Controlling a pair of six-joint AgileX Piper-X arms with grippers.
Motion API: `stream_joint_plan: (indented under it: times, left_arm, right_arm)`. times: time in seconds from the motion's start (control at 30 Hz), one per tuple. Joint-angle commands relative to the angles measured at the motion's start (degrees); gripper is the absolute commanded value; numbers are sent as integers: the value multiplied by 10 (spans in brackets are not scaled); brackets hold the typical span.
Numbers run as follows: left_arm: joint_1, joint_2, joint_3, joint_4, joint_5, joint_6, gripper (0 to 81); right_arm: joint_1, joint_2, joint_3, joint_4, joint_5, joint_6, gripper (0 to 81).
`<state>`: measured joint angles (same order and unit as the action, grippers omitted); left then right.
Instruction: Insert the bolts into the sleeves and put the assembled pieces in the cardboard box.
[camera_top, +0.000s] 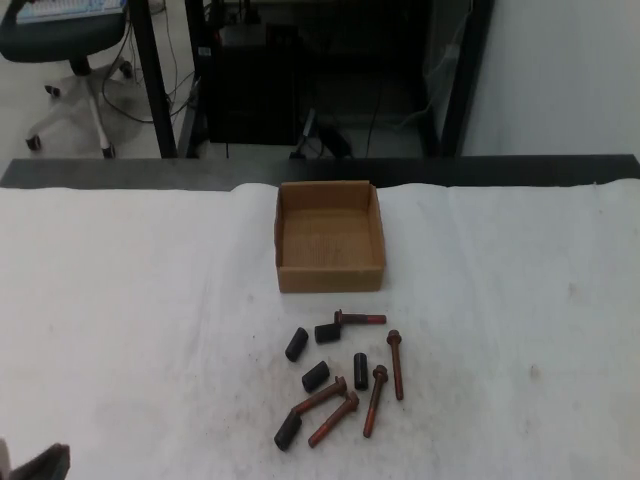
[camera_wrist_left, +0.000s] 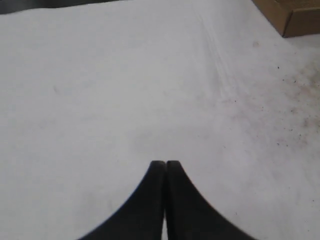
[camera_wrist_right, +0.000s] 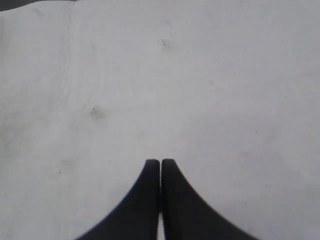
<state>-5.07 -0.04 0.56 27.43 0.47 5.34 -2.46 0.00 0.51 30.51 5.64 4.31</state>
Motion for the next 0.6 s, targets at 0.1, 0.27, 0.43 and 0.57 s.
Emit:
stream_joint_plan:
  times: [0.1, 0.27, 0.43, 0.57]
  left_arm:
    - [-2, 0, -6, -90, 23, -30, 3]
    - [-2, 0, -6, -198, 52, -185, 3]
    - [-2, 0, -6, -244, 99, -345, 3]
    - [-2, 0, -6, -244, 118, -430, 3]
  right_arm:
    - [1, 0, -5, -122, 0, 62, 8]
    - [1, 0, -5, -232, 0, 205, 8]
    - [1, 0, -5, -322, 0, 321, 8]
    - [1, 0, -5, -363, -7, 338, 8]
